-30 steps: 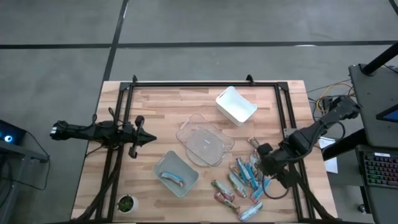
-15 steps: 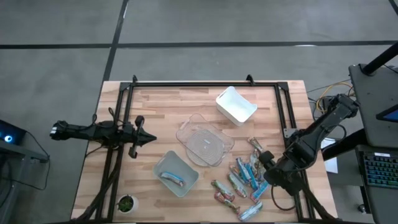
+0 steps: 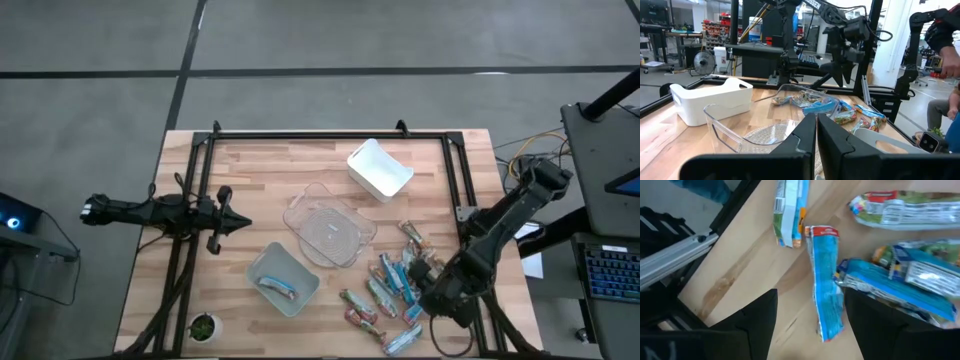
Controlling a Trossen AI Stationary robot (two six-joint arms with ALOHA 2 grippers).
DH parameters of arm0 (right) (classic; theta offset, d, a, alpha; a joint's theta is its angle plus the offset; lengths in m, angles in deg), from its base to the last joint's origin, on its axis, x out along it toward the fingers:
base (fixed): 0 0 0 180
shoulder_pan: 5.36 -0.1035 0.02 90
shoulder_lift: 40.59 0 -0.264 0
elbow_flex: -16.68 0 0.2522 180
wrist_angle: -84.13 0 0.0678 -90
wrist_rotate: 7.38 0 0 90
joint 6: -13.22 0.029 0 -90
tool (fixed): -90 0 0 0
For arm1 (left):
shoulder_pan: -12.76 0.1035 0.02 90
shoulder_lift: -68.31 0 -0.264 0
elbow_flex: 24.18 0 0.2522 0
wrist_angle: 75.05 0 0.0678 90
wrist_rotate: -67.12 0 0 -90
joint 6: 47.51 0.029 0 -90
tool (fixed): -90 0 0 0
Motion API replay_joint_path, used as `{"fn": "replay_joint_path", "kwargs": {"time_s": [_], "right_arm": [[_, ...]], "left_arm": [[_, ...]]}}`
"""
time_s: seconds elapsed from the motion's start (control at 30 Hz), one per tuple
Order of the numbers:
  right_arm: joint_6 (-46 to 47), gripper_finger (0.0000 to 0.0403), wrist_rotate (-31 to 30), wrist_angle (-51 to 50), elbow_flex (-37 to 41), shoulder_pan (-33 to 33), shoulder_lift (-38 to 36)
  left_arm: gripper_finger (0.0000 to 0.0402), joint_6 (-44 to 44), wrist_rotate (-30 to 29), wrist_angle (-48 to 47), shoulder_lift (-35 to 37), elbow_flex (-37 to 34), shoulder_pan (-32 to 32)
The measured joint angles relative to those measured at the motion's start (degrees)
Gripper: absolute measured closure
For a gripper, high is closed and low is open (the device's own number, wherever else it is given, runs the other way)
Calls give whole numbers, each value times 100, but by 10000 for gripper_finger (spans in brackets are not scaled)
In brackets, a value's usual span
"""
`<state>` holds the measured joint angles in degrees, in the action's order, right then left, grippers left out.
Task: Pick and place Granola Bars by type
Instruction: Put the red granola bar into the gray bin
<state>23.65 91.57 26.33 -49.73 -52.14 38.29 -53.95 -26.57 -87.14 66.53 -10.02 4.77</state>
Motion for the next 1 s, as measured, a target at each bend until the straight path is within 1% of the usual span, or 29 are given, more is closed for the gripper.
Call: {"fn": "replay_joint_path", "kwargs": {"time_s": [0.17,0.37,0.47,0.8,1.0], "right_arm": [[-6,183,-14,-4,25,-128,291],[242,183,-471,-21,156,-147,375],[270,183,-600,-30,248,-148,375],[474,183,-597,22,321,-379,375],[498,183,-614,292,484,-400,375]], "left_arm": [[401,0,-2,-2,0,0,2],[401,0,0,0,0,2,0],[401,0,0,-2,0,2,2],[401,0,0,-1,1,2,1],[401,0,-1,-1,0,1,1]]}}
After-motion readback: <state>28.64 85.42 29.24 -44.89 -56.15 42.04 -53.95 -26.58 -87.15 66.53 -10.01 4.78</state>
